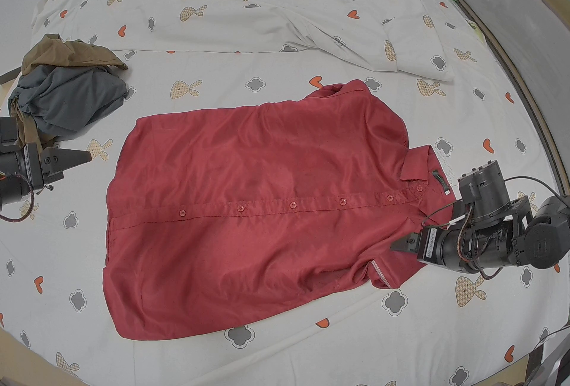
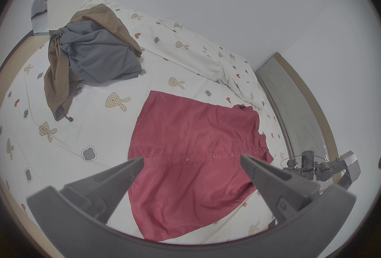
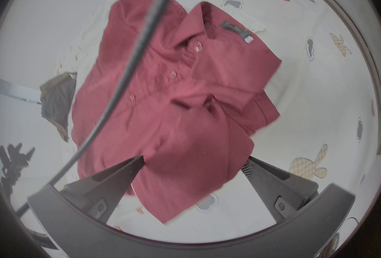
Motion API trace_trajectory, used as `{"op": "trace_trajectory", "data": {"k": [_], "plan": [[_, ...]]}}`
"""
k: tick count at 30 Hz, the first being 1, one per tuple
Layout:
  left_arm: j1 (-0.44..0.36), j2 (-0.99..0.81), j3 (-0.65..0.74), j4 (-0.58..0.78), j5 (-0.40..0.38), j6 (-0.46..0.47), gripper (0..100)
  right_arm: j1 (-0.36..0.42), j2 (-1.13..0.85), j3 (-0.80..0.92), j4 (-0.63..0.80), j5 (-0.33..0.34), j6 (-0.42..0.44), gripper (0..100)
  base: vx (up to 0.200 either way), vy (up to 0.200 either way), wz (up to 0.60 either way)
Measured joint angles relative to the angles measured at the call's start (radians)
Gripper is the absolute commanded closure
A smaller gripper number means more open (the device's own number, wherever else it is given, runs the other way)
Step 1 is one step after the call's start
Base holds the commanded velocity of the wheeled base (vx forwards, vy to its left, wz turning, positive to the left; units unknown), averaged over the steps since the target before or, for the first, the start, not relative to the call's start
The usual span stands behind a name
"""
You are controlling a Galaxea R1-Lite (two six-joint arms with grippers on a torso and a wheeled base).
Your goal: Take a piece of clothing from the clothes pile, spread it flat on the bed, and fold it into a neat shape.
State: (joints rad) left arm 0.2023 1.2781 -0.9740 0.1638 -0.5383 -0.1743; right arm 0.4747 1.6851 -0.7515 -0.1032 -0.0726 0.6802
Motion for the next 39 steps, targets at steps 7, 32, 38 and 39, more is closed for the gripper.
{"op": "trace_trajectory", "data": {"k": [7,32,38,39], "plan": [[0.000,0.001,0.001,0.000,0.000,0.000,0,-0.025,0.012,0.020,-0.134,0.003,0.043,0,0.000,0.000,0.00],[0.000,0.005,0.006,-0.001,0.001,0.001,0,-0.049,-0.064,0.050,-0.158,0.018,0.044,100,0.000,0.000,0.00],[0.000,0.005,0.007,-0.001,0.001,0.001,0,-0.048,-0.068,0.054,-0.152,0.023,0.043,100,0.000,0.000,0.00],[0.000,0.005,0.007,-0.001,0.001,0.001,0,-0.048,-0.071,0.056,-0.150,0.023,0.043,100,0.000,0.000,0.00]]}}
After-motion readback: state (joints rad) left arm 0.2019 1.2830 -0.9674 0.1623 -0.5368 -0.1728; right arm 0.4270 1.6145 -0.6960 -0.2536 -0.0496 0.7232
